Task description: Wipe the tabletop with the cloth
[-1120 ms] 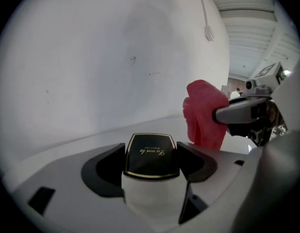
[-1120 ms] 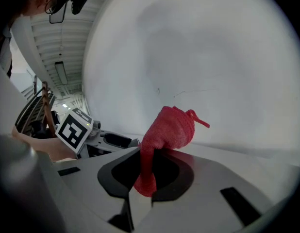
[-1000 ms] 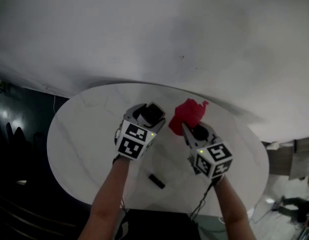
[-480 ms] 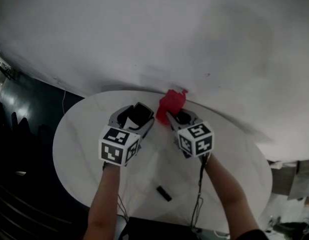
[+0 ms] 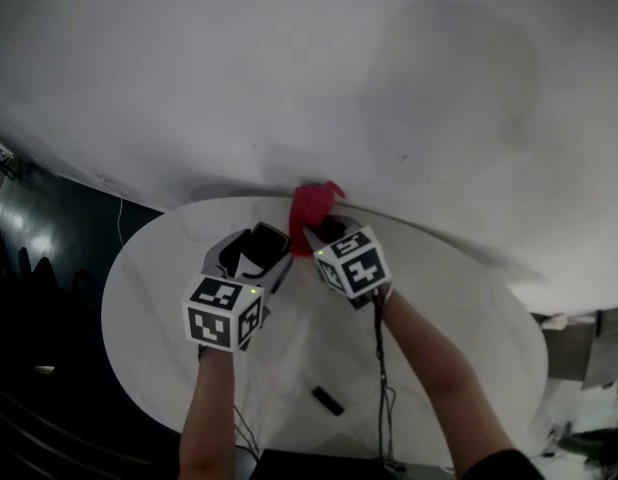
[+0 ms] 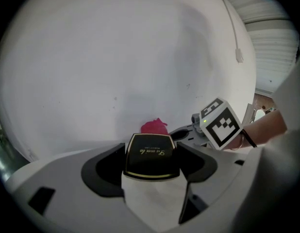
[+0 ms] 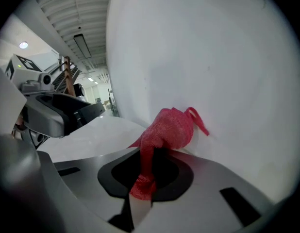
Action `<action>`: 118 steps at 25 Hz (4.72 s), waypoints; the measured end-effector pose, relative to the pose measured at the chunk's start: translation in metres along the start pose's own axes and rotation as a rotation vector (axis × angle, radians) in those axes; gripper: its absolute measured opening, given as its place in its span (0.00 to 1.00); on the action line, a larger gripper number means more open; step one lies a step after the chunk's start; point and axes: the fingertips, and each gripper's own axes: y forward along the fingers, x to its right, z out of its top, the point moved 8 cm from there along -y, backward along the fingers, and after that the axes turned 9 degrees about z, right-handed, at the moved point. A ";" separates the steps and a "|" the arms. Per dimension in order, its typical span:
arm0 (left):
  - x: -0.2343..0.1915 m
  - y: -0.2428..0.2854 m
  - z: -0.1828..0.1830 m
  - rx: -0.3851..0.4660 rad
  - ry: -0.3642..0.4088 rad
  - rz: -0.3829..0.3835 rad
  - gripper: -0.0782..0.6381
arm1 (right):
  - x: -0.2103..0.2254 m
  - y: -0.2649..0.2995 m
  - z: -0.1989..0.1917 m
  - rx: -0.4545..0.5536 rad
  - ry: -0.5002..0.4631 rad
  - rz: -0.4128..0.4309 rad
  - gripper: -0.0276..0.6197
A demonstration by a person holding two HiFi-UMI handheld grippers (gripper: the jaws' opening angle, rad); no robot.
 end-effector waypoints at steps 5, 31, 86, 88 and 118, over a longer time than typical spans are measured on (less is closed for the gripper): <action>0.010 0.006 0.007 0.008 0.012 -0.036 0.58 | 0.020 -0.016 -0.011 -0.017 0.074 -0.041 0.11; 0.128 0.045 0.022 0.034 0.106 -0.305 0.58 | 0.103 -0.247 -0.129 -0.120 0.418 -0.443 0.11; 0.116 -0.034 -0.013 0.034 0.122 -0.242 0.58 | -0.030 -0.188 -0.098 0.022 0.393 -0.088 0.11; 0.089 -0.051 -0.023 0.028 0.104 -0.187 0.58 | -0.058 -0.148 -0.079 0.003 0.324 -0.014 0.11; 0.111 -0.059 -0.055 -0.005 0.149 -0.298 0.58 | -0.034 -0.209 -0.168 -0.142 0.361 -0.252 0.11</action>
